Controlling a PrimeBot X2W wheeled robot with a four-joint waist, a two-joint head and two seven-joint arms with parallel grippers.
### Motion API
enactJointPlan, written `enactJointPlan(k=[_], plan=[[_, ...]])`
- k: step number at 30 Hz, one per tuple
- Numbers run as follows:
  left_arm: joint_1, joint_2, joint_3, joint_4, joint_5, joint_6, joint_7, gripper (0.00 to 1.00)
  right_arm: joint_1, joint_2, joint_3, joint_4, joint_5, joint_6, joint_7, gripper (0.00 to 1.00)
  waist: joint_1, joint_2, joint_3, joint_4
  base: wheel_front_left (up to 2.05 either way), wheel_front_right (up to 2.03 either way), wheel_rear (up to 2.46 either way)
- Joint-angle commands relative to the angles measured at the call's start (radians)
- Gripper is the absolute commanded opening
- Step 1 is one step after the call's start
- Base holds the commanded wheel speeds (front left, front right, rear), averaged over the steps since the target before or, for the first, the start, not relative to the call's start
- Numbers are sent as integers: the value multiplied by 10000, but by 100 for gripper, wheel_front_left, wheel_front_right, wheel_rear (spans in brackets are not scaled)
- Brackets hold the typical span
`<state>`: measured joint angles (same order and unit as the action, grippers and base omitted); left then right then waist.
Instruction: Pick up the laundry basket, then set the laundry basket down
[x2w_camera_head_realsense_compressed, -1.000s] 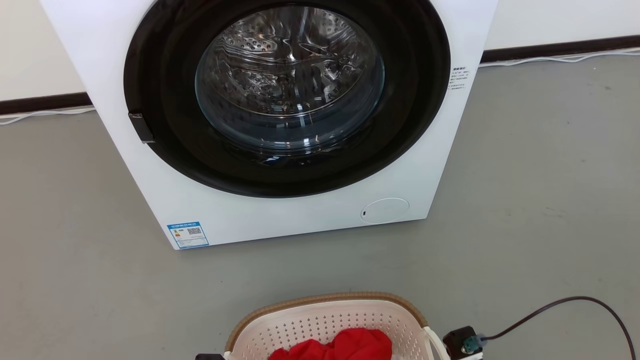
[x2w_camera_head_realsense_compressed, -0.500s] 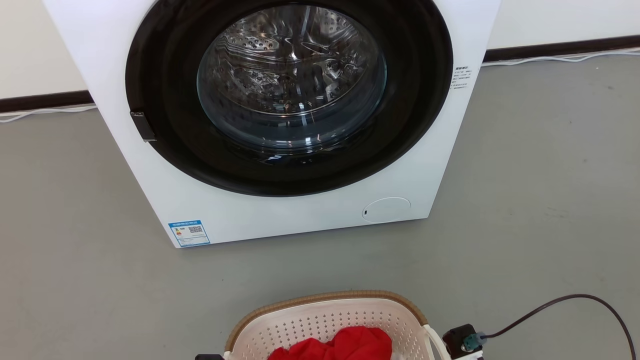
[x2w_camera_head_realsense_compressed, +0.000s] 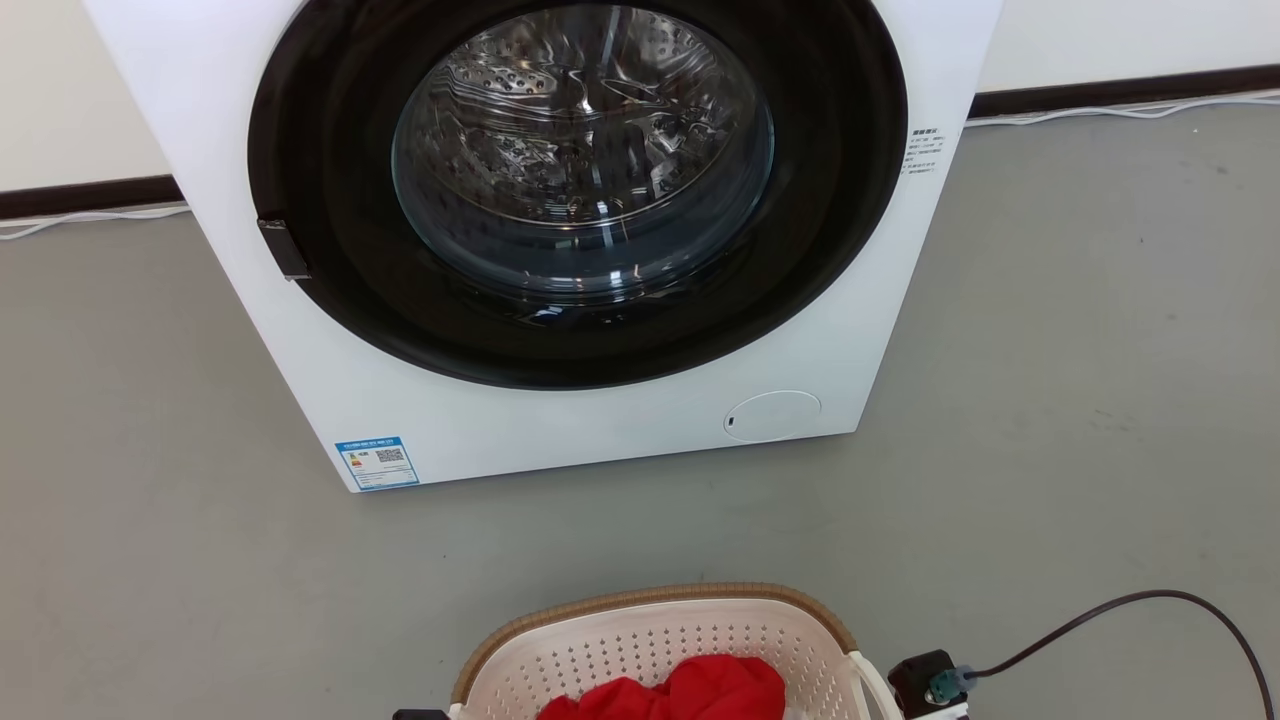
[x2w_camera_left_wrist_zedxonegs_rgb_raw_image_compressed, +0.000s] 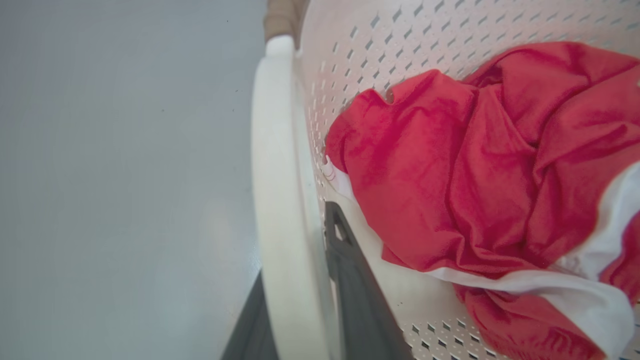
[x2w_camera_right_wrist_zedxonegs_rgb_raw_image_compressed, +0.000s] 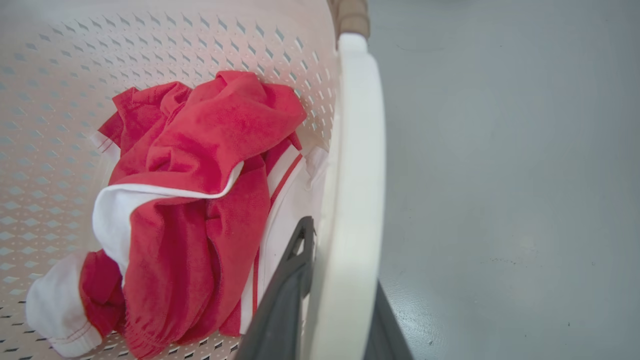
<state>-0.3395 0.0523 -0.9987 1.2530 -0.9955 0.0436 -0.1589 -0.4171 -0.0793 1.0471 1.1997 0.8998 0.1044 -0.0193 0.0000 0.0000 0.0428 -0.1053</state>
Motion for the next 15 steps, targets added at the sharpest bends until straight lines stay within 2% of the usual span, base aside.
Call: enactJointPlan(k=[1, 15], plan=[[-566, -20, 53, -142, 6, -63, -228, 0, -269, 291, 275, -202, -67, 263, -179, 0, 0, 0, -10, 5, 0, 0, 0], [-574, -20, -145, -120, -190, -42, -263, 0, -283, 291, 470, -150, 140, 263, -225, 0, 0, 0, -21, 38, 0, 0, 0]])
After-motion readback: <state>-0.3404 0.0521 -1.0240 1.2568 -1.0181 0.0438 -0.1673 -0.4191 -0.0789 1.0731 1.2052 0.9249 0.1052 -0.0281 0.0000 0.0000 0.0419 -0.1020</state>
